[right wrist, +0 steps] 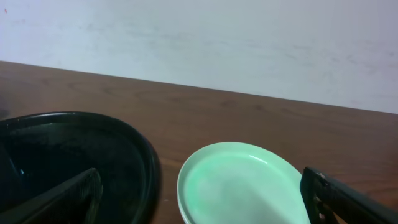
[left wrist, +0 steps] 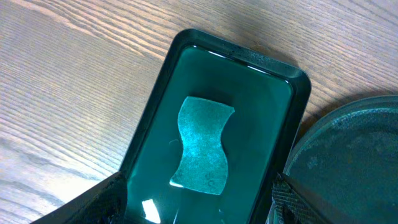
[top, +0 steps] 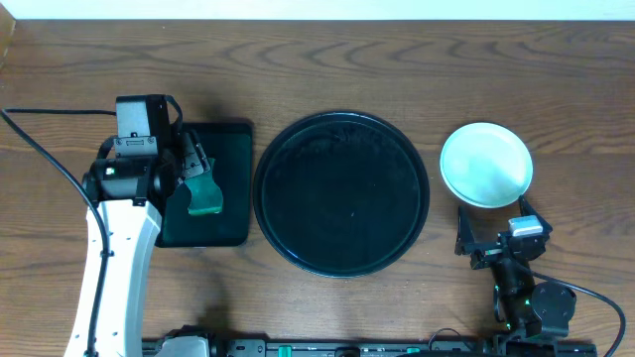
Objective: Clean dirty plates on tray and stack at the side
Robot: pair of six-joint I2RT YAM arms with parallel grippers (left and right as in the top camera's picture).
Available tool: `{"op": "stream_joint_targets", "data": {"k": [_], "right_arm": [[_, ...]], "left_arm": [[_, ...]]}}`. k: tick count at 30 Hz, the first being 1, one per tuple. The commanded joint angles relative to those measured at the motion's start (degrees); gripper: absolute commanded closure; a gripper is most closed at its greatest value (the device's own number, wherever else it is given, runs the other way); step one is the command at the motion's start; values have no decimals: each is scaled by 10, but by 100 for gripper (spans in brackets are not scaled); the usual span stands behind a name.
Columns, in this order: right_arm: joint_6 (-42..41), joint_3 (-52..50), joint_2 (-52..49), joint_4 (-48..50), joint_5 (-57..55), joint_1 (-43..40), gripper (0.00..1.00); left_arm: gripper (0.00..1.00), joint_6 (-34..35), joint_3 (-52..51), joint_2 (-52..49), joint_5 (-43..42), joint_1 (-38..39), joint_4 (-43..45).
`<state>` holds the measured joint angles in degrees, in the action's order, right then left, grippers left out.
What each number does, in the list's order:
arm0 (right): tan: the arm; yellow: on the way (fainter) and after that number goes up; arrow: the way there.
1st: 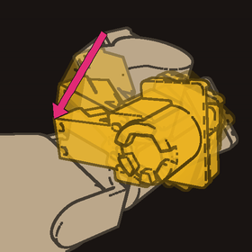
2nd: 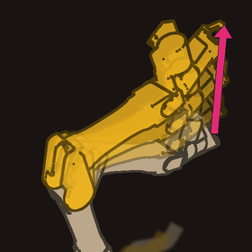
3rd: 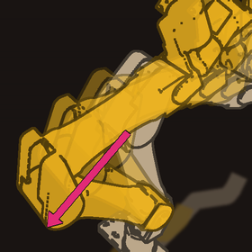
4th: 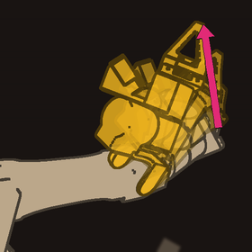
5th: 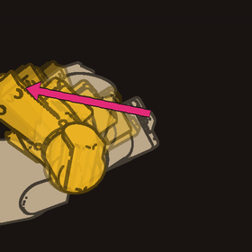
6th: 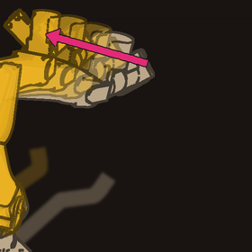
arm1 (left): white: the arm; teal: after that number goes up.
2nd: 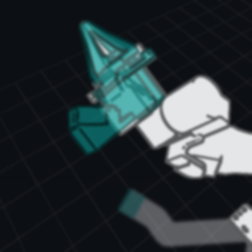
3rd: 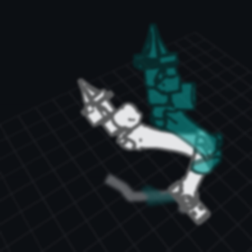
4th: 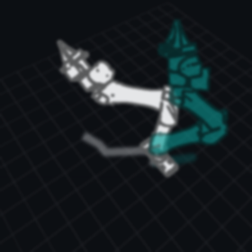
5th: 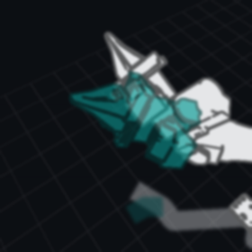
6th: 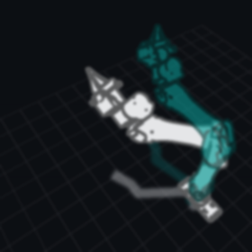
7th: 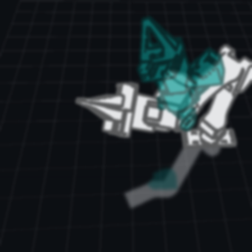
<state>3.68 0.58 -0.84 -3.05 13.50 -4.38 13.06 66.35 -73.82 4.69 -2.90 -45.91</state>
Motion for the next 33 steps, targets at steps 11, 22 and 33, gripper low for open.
{"op": "stream_joint_targets", "data": {"k": [11, 22, 33], "right_arm": [[7, -3, 5, 1, 5, 4, 1], [7, -3, 5, 1, 5, 4, 1], [7, -3, 5, 1, 5, 4, 1]], "left_arm": [[25, -2, 3, 1, 5, -1, 0], [25, -2, 3, 1, 5, -1, -8], [25, -6, -49, 76, 5, 2, 36]]}}
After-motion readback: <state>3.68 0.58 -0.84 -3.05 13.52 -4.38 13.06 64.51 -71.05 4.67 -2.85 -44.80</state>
